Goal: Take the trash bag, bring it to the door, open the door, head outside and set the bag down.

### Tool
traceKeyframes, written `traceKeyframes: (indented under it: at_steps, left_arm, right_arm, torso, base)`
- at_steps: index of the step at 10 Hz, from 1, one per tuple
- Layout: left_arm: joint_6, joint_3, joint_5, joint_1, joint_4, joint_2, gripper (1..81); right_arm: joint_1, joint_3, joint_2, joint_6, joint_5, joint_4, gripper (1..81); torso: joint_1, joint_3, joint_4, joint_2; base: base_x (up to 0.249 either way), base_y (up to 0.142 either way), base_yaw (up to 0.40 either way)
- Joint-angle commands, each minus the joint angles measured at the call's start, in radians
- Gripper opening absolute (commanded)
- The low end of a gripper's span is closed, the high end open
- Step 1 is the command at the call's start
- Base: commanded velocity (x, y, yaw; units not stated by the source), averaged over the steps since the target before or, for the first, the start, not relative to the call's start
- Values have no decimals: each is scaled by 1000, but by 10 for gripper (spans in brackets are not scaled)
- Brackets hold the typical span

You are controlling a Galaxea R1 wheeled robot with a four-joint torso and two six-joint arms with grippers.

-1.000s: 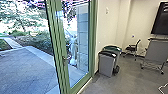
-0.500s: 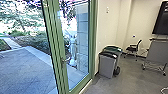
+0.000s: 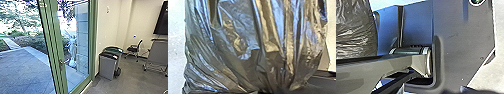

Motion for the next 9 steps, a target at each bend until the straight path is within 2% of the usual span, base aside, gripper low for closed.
traceKeyframes:
  at_steps: [1, 9]
  left_arm:
    - [4, -1, 55, -58, 7, -4, 10]
    - [4, -1, 55, -56, 5, -4, 10]
  right_arm:
    - [47, 15, 27, -14, -65, -9, 811]
    - [47, 14, 27, -14, -65, -9, 811]
  torso:
    - [0, 0, 0, 0]
    - [0, 0, 0, 0]
  base:
    - [127, 0, 0]
    - [127, 0, 0]
